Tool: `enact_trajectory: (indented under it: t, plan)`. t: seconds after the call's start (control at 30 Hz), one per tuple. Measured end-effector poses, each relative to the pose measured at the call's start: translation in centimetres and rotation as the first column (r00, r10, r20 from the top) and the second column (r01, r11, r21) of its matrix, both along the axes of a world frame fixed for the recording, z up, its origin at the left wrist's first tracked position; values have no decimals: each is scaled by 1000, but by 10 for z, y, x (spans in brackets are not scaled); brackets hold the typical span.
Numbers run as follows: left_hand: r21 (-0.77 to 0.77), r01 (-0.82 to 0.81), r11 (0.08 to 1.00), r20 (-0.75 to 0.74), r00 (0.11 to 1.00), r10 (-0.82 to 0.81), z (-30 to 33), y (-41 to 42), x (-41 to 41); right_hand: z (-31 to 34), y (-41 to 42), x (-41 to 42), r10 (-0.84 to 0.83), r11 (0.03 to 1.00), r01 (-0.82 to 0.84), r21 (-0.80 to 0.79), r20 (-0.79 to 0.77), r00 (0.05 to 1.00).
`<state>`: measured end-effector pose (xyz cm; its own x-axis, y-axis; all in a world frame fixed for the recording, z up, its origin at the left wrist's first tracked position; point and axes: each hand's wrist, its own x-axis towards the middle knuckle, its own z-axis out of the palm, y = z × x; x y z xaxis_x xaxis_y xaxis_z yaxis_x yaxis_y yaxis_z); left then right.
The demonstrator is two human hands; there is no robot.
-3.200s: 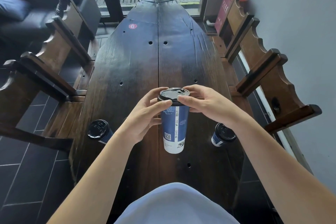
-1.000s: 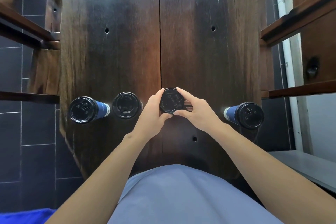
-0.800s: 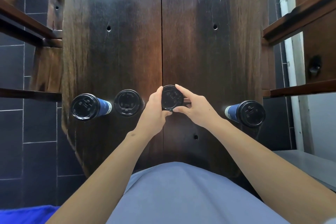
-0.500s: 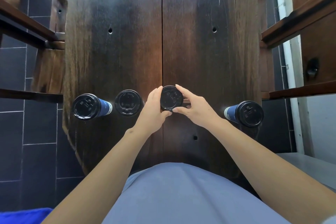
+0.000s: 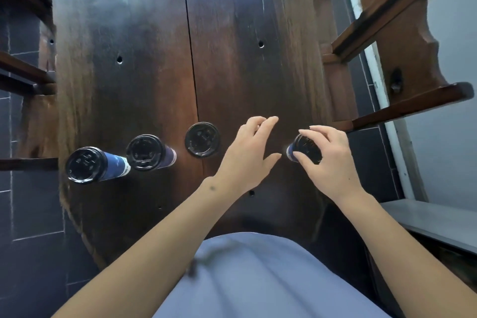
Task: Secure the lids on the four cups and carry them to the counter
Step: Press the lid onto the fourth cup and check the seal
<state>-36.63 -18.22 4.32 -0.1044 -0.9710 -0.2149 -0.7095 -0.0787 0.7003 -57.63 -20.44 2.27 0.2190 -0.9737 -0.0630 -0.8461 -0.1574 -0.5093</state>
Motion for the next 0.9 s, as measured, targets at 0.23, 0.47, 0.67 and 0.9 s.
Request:
enact_trajectory:
  t: [0.23,0.47,0.67,0.9]
  plan:
    - [262,79,962,-65,996,-65,-47,-17,-58,-30,-27,-55,83,902,-93,421,43,996]
    - [289,20,957,-151,988,25,-62,-26,-72,-57,-43,-64,163,879,-209,430,141,976]
    - [256,-25,966,-159,985,68,-64,-28,-53,-57,-50,-46,170,874,-245,420,208,963]
    - [284,-212,935,-208,938,276,-60,-18,-1,-53,-70,17,295,834,-378,402,253,921]
